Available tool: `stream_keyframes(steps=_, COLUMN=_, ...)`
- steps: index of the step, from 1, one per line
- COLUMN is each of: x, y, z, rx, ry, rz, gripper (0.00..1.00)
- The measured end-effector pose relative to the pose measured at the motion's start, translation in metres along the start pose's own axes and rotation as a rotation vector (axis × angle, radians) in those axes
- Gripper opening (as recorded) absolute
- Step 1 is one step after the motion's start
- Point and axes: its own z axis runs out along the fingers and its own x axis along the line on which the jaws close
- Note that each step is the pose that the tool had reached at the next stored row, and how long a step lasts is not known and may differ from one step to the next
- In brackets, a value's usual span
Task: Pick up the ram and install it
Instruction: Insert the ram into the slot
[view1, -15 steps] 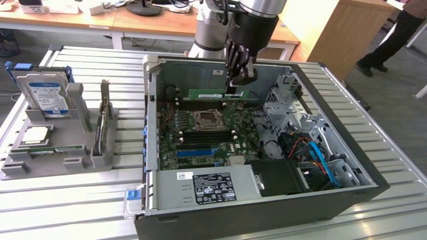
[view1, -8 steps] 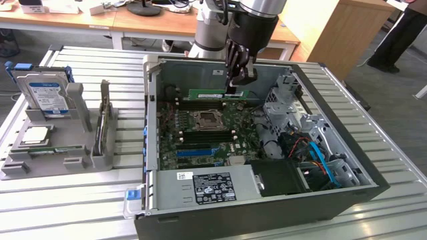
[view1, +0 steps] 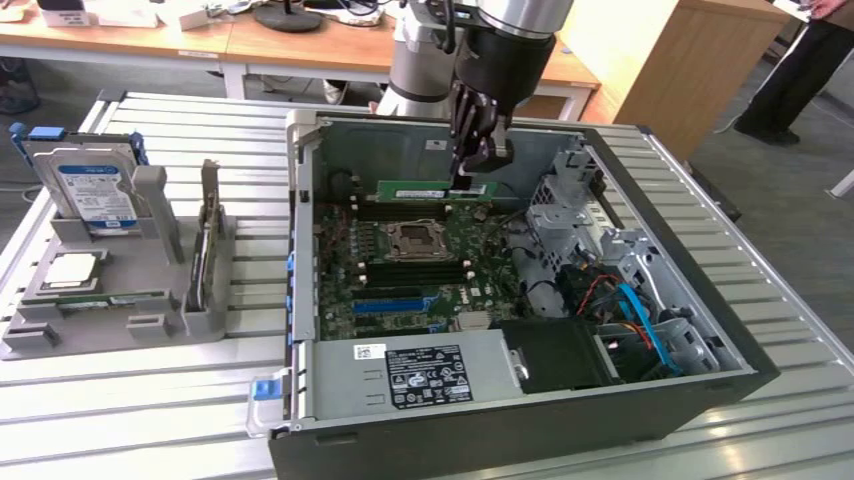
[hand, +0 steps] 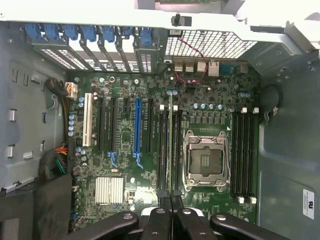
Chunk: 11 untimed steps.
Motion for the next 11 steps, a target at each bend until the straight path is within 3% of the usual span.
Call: stream_keyframes(steps=11, x=0.0, y=-0.0006, z=0.0148, rx=0.0001, ry=-0.0001, rz=0.004, gripper=0.12)
